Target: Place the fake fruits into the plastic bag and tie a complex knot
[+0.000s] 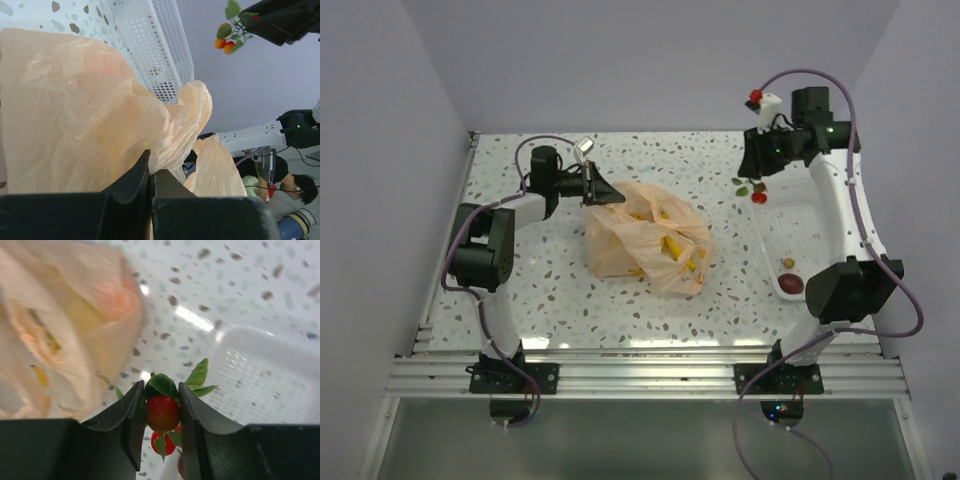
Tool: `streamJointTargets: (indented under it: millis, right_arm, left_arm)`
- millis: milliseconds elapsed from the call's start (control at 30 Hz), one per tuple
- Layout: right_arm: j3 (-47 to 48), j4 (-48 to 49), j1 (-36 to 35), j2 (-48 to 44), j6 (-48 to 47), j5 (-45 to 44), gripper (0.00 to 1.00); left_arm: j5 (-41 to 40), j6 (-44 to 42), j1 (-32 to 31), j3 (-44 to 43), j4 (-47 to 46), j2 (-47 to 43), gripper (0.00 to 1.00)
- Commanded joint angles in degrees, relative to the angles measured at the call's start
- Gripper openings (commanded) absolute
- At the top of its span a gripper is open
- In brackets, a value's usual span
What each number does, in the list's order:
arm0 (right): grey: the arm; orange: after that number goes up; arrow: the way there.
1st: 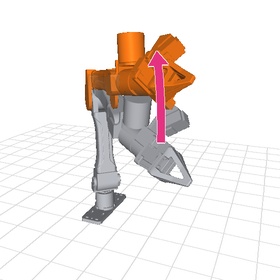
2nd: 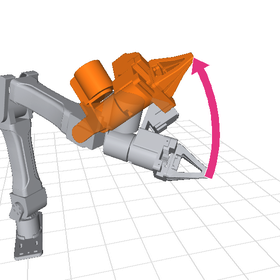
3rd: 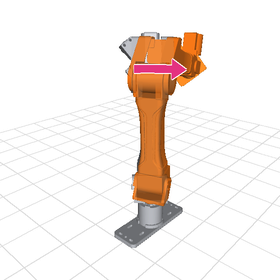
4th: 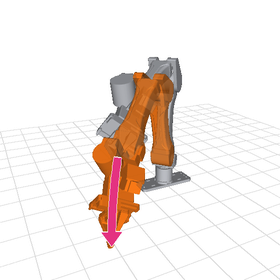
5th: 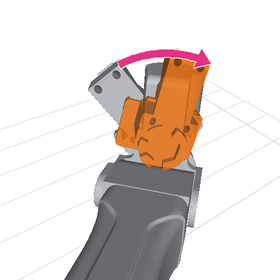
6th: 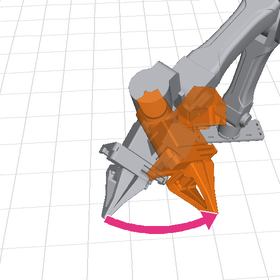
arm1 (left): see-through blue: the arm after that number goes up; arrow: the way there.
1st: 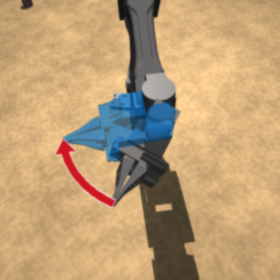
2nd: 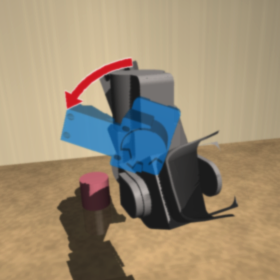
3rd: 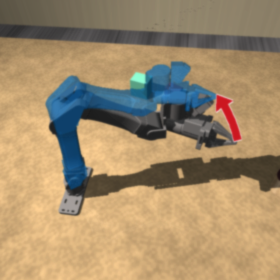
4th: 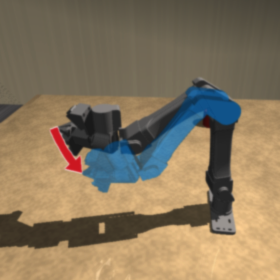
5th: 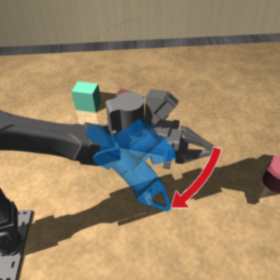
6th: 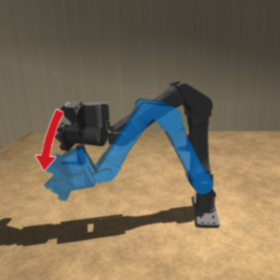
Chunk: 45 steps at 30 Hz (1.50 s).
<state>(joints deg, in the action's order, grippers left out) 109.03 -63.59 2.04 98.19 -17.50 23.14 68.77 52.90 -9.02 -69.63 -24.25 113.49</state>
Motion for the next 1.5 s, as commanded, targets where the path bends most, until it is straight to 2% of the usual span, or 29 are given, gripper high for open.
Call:
streamJointTargets:
  millis: [0, 167, 367, 600, 800, 867, 900, 933, 1000, 1033, 1067, 1133, 1167, 1233, 1300, 1400, 1467]
  right_arm:
    - [2.3, 6.4, -9.6, -1.4, 8.3, 3.3, 0.00]
    - [5.0, 16.0, -22.6, 3.2, 12.0, -0.6, 0.00]
    - [8.7, 19.6, -35.1, 7.8, 10.7, -6.5, 0.00]
    - [0.9, 26.2, -44.6, 8.7, 5.5, -13.7, 0.00]
    - [-3.8, 27.8, -47.2, 8.7, 5.0, -15.6, 0.01]
    - [-4.6, 26.8, -47.1, 8.9, 4.3, -16.2, 0.13]
    - [-4.9, 26.2, -47.1, 9.0, 4.1, -16.5, 0.16]
    - [-5.2, 25.7, -47.1, 8.4, 4.1, -17.1, 0.26]
    - [-7.2, 26.5, -47.1, 7.2, 4.0, -19.7, 0.28]
    - [-7.8, 27.9, -47.1, 6.4, 3.9, -20.8, 0.34]
    - [-8.3, 28.4, -47.1, 5.6, 3.4, -22.1, 0.46]
    - [-8.5, 29.1, -47.0, 4.1, 2.7, -24.6, 0.57]
    - [-7.5, 28.9, -47.0, 3.6, 2.3, -25.4, 0.69]
    - [-6.3, 27.5, -46.5, 3.0, 2.4, -26.9, 0.80]
    - [-4.6, 25.9, -45.6, 1.2, 3.1, -26.0, 0.86]
    - [-0.9, 21.2, -41.2, -1.5, 5.8, -19.6, 0.93]
    - [2.2, 17.8, -34.7, -2.4, 8.4, -13.0, 0.97]
  left_arm:
    - [0.8, -0.5, 0.5, -0.3, -0.7, -1.4, 0.00]
    - [1.1, -0.3, 0.5, -0.2, -1.1, -1.6, 0.00]
    - [1.4, 0.2, 0.6, 0.1, -1.8, -1.3, 0.00]
    - [1.8, 3.2, 0.6, 0.4, -5.3, -0.6, 0.00]
    - [2.4, 6.0, 1.3, 0.5, -8.1, 0.0, 0.00]
    - [2.6, 7.5, 1.4, 0.3, -9.8, 0.2, 0.00]
    - [2.6, 7.7, 1.4, 0.2, -10.2, 0.4, 0.00]
    - [2.6, 8.3, 1.5, 0.0, -10.9, 0.7, 0.00]
    - [2.5, 8.6, 1.4, -0.2, -11.3, 0.9, 0.00]
    - [2.5, 8.6, 1.4, -0.3, -11.3, 1.0, 0.00]
    - [2.4, 8.6, 1.4, -0.6, -11.3, 1.3, 0.00]
    - [2.2, 8.8, 1.4, -0.9, -11.2, 1.7, 0.00]
    - [2.1, 8.8, 1.5, -1.0, -11.2, 1.8, 0.00]
    - [2.1, 8.8, 1.4, -1.4, -11.1, 1.9, 0.00]
    - [2.0, 8.4, 1.4, -1.6, -10.3, 1.9, 0.00]
    - [1.9, 7.3, 1.5, -2.0, -9.0, 2.1, 0.00]
    - [1.8, 6.8, 1.4, -2.3, -8.4, 1.9, 0.00]
